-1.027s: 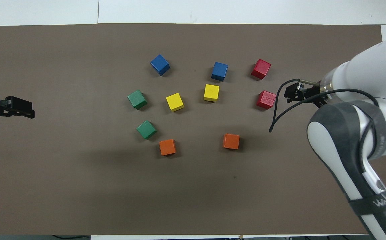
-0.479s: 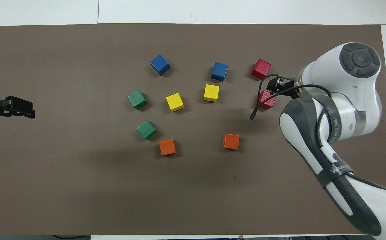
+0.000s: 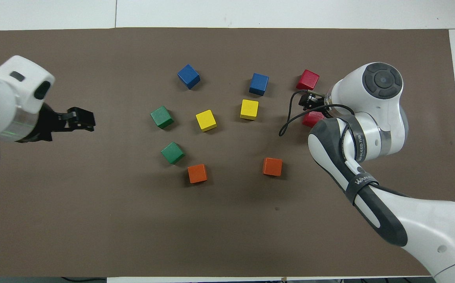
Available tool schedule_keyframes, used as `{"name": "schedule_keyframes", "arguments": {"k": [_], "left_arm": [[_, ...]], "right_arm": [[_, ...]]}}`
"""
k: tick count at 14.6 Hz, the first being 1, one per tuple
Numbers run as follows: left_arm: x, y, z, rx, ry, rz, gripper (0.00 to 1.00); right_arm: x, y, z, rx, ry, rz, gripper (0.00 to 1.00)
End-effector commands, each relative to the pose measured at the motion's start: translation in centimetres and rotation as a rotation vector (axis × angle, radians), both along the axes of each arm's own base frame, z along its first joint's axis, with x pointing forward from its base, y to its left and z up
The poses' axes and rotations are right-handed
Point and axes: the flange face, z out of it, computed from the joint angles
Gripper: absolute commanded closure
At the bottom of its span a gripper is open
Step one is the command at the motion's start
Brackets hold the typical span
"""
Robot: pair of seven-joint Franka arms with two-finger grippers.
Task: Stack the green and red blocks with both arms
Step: 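Grasp the nearer green block with the left gripper while the right gripper carries red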
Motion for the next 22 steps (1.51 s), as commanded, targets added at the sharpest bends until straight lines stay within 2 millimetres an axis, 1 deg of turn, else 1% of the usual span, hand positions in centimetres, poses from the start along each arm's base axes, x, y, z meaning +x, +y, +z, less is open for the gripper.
{"name": "schedule_keyframes", "arguments": {"k": [1, 2, 4, 5, 6, 7, 8, 9, 10, 11, 12, 13, 14, 15, 16, 17, 18, 19, 20, 21, 22], "left_arm": [[0.6, -3.7, -6.3, -0.020, -0.014, 0.140, 0.00], [0.1, -4.3, -8.7, -0.029, -0.030, 0.159, 0.00], [-0.8, -5.8, -12.7, -0.039, -0.042, 0.199, 0.00], [-1.3, -7.5, -14.3, -0.040, -0.039, 0.221, 0.00], [-1.5, -7.6, -15.1, -0.044, -0.044, 0.234, 0.00], [-1.6, -7.5, -15.6, -0.050, -0.053, 0.238, 0.00], [-1.8, -7.7, -16.3, -0.056, -0.060, 0.255, 0.00], [-2.2, -7.9, -17.2, -0.056, -0.057, 0.292, 0.00], [-2.0, -8.2, -17.8, -0.061, -0.062, 0.314, 0.00], [-2.0, -9.1, -18.4, -0.066, -0.069, 0.306, 0.00], [-2.3, -10.2, -19.5, -0.059, -0.065, 0.284, 0.00], [-2.4, -10.5, -20.8, -0.041, -0.057, 0.271, 0.00], [-2.3, -10.6, -21.5, -0.027, -0.074, 0.248, 0.00], [-2.3, -10.9, -22.5, -0.023, -0.068, 0.248, 0.00], [-2.6, -11.5, -22.8, -0.025, -0.074, 0.243, 0.00], [-2.5, -11.5, -23.0, -0.026, -0.077, 0.243, 0.00], [-2.5, -11.5, -23.1, -0.025, -0.076, 0.242, 0.00], [-2.6, -11.4, -23.2, -0.023, -0.074, 0.242, 0.00], [-2.7, -11.4, -23.3, -0.021, -0.071, 0.242, 0.14], [-2.8, -11.4, -23.3, -0.017, -0.067, 0.241, 0.53], [-3.3, -11.6, -23.5, -0.008, -0.055, 0.235, 0.83]], "right_arm": [[0.0, 0.1, -1.1, 0.017, -0.007, -0.019, 0.00], [-0.1, -0.1, -1.6, 0.016, -0.008, -0.017, 0.00], [-0.5, -0.3, -2.7, 0.019, -0.030, 0.004, 0.00], [-0.9, -0.4, -3.5, 0.019, -0.035, 0.004, 0.00], [-1.1, -0.4, -4.0, 0.021, -0.040, 0.004, 0.01], [-1.2, -0.4, -4.2, 0.021, -0.040, 0.004, 0.07], [-1.2, -0.4, -4.2, 0.020, -0.037, 0.004, 0.20], [-1.3, -0.3, -4.3, 0.020, -0.035, 0.006, 0.45], [-1.3, -0.4, -4.4, 0.018, -0.029, 0.007, 0.73], [-1.4, -0.4, -4.4, 0.018, -0.026, 0.010, 1.00], [-1.4, -0.4, -4.4, 0.017, -0.025, 0.010, 1.00], [-1.4, -0.4, -4.3, 0.017, -0.022, 0.012, 1.00], [-1.4, -0.5, -4.0, 0.015, -0.014, 0.020, 1.00], [-1.4, -1.1, -3.4, 0.011, -0.006, 0.055, 1.00], [-1.6, -1.9, -2.0, 0.007, -0.003, 0.107, 1.00], [-1.8, -4.1, -0.8, 0.003, 0.007, 0.140, 1.00], [-2.4, -5.8, 0.1, -0.001, 0.021, 0.199, 1.00], [-3.2, -7.4, 0.5, -0.005, 0.026, 0.258, 1.00], [-3.7, -9.4, 0.7, -0.007, 0.025, 0.286, 1.00], [-3.9, -11.5, 0.5, -0.009, 0.026, 0.301, 1.00], [-4.2, -13.4, 0.0, -0.011, 0.026, 0.326, 1.00]]}}
